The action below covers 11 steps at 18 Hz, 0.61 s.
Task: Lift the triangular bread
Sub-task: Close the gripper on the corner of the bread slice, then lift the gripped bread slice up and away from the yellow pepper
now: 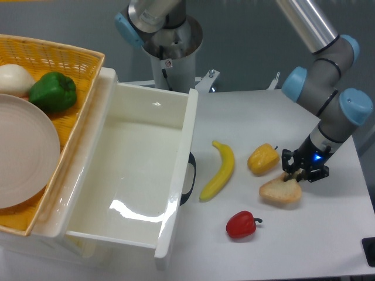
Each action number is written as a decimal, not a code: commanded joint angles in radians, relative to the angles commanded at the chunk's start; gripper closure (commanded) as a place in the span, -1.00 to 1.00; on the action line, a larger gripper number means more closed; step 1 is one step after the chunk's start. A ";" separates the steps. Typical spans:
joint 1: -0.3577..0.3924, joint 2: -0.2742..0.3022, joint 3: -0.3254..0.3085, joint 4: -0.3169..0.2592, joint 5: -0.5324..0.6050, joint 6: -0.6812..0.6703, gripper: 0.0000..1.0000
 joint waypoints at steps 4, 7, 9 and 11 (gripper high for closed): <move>-0.005 -0.005 0.060 -0.003 0.093 0.002 1.00; -0.006 -0.006 0.084 -0.006 0.130 0.002 1.00; -0.003 -0.003 0.086 -0.006 0.133 0.006 1.00; 0.000 -0.006 0.104 -0.009 0.152 0.078 1.00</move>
